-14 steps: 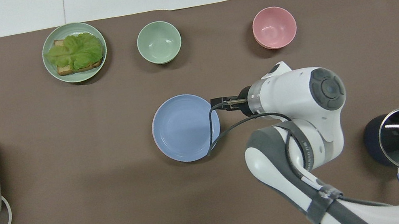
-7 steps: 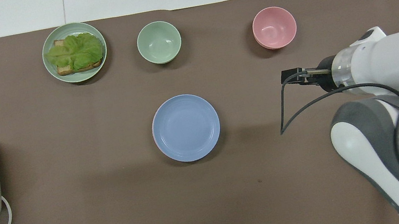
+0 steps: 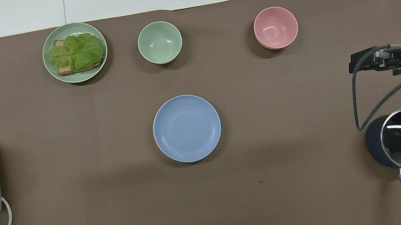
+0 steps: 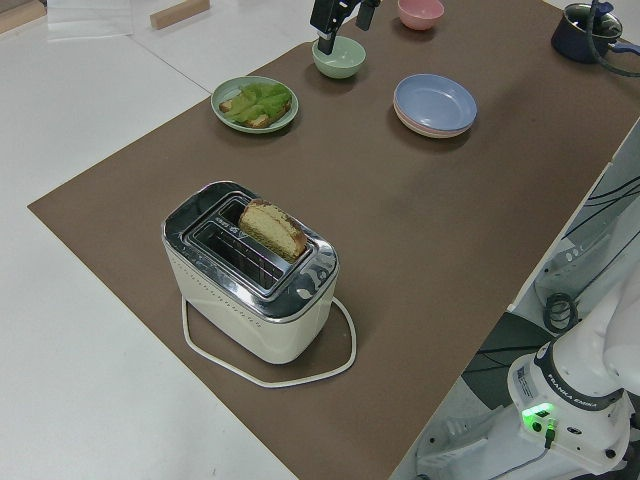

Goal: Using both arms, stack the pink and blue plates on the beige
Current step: 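Open the right gripper and withdraw it to the rest pose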

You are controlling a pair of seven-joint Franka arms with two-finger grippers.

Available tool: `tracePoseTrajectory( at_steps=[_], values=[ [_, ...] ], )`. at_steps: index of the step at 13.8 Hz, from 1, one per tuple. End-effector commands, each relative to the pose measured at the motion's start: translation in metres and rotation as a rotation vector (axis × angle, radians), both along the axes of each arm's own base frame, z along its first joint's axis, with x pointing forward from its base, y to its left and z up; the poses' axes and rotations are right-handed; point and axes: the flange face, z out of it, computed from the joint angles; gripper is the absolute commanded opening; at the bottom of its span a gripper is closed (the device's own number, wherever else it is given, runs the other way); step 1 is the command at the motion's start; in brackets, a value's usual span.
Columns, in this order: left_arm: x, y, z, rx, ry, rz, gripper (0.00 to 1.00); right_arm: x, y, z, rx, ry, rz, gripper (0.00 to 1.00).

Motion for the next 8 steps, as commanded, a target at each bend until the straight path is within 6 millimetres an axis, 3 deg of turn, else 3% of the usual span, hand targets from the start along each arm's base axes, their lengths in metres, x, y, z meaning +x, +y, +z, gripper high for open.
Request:
tracePoseTrajectory(
  at_steps=[1,3,8],
  values=[
    [-0.0038,0.0027,0.0021,0.017,0.010,-0.001,1.00,0.0076,-0.0119,0.0187,-0.052,0.020,0.034,1.00],
    [-0.0038,0.0027,0.0021,0.017,0.010,-0.001,1.00,0.0092,-0.0150,0.0276,-0.054,0.061,0.052,1.00],
    [-0.0038,0.0027,0.0021,0.017,0.010,-0.001,1.00,0.0111,-0.0114,0.0258,-0.068,0.078,0.086,1.00]
  ],
)
